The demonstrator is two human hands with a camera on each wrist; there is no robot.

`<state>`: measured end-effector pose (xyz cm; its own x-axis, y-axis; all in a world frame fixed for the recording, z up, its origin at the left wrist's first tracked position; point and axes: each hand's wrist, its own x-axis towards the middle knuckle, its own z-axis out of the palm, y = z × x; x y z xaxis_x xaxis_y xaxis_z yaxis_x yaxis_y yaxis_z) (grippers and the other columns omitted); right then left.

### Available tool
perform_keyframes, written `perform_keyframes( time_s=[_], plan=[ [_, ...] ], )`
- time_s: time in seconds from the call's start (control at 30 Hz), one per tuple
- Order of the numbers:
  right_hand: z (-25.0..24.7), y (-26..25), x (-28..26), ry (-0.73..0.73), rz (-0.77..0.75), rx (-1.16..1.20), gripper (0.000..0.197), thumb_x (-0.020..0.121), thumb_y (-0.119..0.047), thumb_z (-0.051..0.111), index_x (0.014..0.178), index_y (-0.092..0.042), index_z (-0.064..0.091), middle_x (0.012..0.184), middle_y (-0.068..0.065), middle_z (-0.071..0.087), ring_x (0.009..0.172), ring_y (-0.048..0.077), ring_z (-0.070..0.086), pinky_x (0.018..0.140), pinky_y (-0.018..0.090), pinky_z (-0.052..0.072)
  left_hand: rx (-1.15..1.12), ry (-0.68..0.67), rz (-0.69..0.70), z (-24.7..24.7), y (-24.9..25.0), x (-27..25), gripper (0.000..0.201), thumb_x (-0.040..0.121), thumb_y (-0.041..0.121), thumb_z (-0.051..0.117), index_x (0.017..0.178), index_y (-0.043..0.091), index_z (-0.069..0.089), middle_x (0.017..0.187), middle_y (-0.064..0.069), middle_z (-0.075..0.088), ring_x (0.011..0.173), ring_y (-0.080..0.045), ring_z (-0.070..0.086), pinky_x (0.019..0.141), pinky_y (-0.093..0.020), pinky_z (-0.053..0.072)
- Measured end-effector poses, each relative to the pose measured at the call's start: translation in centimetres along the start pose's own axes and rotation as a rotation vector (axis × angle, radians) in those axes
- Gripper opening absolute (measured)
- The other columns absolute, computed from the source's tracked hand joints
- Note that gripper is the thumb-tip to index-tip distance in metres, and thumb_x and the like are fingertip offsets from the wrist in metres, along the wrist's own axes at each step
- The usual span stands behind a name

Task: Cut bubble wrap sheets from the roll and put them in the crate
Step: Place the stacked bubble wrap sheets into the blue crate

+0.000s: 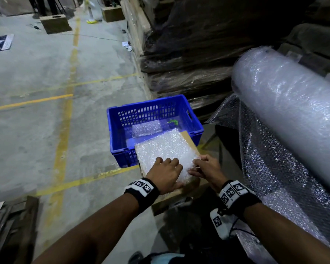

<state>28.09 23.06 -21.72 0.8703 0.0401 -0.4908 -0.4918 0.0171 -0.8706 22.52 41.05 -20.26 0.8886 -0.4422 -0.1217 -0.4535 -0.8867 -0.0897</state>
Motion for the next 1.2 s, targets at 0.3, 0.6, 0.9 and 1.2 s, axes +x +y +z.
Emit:
perform_keyframes(
  time_s=[0.3, 0.6, 0.9, 1.2],
  plan=[
    [-0.6, -0.2, -0.3, -0.054, 0.0, 0.071, 0.019, 0.103, -0.021, 0.054, 0.107, -0.003, 0.053, 0.083, 0.02, 0.066, 0.077, 0.037, 0.074, 0.074, 0.045, 0.061, -0.181, 0.006, -0.191, -0.2, 0.4, 0.7, 0.025, 0.099, 0.033, 0.05, 0.115, 0.014, 0.054, 0.117, -0.008, 0.056, 0.107, -0.032, 0.057, 0.088, -0.042, 0.039],
    [-0.2, -0.1, -1.4, -0.159, -0.063, -0.058, 0.024, 0.091, -0.022, 0.073, 0.09, -0.001, 0.062, 0.086, 0.023, 0.072, 0.075, 0.025, 0.071, 0.063, 0.029, 0.059, -0.591, 0.046, -0.343, -0.3, -1.4, 1.3, 0.02, 0.095, 0.041, 0.062, 0.096, 0.021, 0.068, 0.104, -0.002, 0.07, 0.096, -0.026, 0.062, 0.083, -0.039, 0.048],
    [0.8, 0.0, -1.1, -0.18, -0.043, -0.007, 0.023, 0.087, 0.006, 0.07, 0.086, -0.005, 0.05, 0.077, 0.017, 0.064, 0.063, 0.024, 0.072, 0.058, 0.029, 0.06, -0.679, 0.058, -0.337, 0.7, -1.9, 1.1, 0.022, 0.099, 0.037, 0.059, 0.095, 0.018, 0.069, 0.1, -0.004, 0.071, 0.093, -0.026, 0.061, 0.078, -0.038, 0.047],
    [0.9, -0.3, -1.2, -0.186, -0.027, 0.026, 0.024, 0.088, 0.011, 0.066, 0.082, -0.004, 0.048, 0.061, 0.011, 0.067, 0.055, 0.022, 0.071, 0.053, 0.027, 0.059, -0.597, 0.062, -0.325, 0.8, -2.1, 1.5, 0.015, 0.101, 0.031, 0.051, 0.098, 0.018, 0.06, 0.1, -0.006, 0.069, 0.093, -0.03, 0.06, 0.079, -0.043, 0.05]
  ],
)
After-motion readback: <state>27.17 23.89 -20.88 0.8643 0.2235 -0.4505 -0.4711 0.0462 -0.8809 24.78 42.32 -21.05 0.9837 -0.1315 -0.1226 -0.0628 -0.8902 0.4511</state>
